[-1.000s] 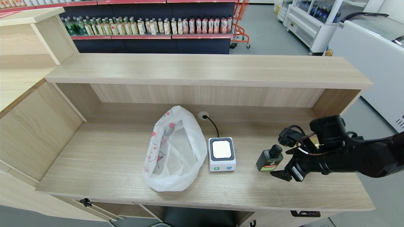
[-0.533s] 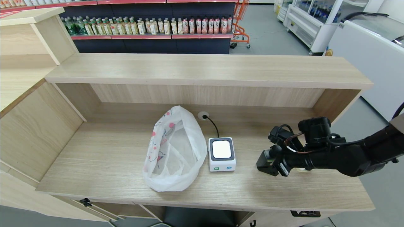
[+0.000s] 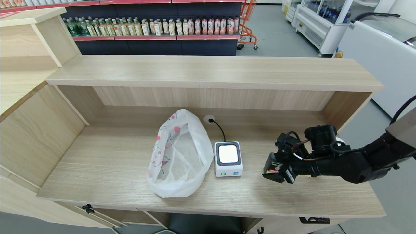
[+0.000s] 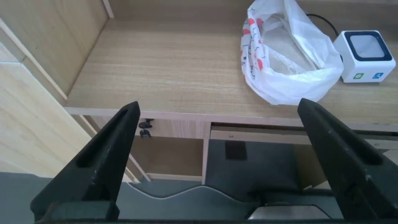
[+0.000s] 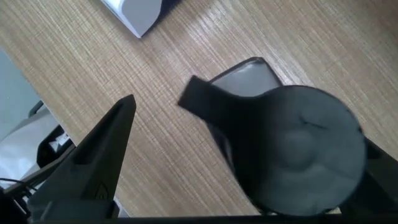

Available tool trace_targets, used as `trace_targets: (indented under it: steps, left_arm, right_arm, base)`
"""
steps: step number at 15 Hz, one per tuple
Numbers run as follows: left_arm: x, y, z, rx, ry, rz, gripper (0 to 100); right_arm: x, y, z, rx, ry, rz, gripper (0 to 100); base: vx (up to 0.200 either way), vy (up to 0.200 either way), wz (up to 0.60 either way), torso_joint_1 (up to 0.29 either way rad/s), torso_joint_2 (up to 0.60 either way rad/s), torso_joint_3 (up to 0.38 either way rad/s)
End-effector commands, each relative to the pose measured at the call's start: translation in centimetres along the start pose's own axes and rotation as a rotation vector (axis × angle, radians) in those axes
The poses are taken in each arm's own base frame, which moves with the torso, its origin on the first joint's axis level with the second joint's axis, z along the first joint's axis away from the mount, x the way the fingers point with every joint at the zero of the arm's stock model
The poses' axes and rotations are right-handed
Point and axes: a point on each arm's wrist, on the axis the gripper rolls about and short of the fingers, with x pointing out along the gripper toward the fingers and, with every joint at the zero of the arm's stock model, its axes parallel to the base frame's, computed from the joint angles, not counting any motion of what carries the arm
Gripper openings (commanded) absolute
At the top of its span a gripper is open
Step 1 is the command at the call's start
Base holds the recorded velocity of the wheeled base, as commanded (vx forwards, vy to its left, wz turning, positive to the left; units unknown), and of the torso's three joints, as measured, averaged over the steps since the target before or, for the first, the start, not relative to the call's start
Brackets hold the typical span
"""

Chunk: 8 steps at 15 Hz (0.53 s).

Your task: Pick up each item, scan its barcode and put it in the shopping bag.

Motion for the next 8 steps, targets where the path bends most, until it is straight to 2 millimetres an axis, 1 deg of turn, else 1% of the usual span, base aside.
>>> trace_targets:
  steps: [1, 2, 3, 6, 8]
  left_arm:
    - [0.01, 0.0, 0.01, 0.0, 0.001, 0.0, 100]
    - [0.01, 0.0, 0.01, 0.0, 0.001, 0.0, 100]
    - [0.01, 0.0, 0.01, 0.0, 0.001, 0.0, 100]
    - [0.0, 0.0, 0.0, 0.0, 0.0, 0.0, 100]
    - [0.01, 0.0, 0.01, 0.0, 0.001, 0.0, 100]
  right_arm:
    - [-0.16, -0.27, -0.3, 0.013, -0.005, 0.009, 100]
    - [-0.31, -0.44, -0.42, 0.018, -0.009, 0.011, 100]
    - [-0.31, -0.44, -0.43, 0.016, -0.008, 0.009, 0]
    - [-0.36, -0.35, -0.52, 0.007, -0.006, 0.012, 0]
    - [-0.73, -0.53, -0.56, 0.005, -0.011, 0.0, 0]
  base:
    - [0.0, 0.0, 0.0, 0.0, 0.0, 0.0]
    - [0.0, 0.0, 0.0, 0.0, 0.0, 0.0]
    - [0.0, 0.0, 0.0, 0.0, 0.0, 0.0]
    - [0.0, 0.0, 0.0, 0.0, 0.0, 0.0]
    - [0.0, 0.0, 0.0, 0.0, 0.0, 0.0]
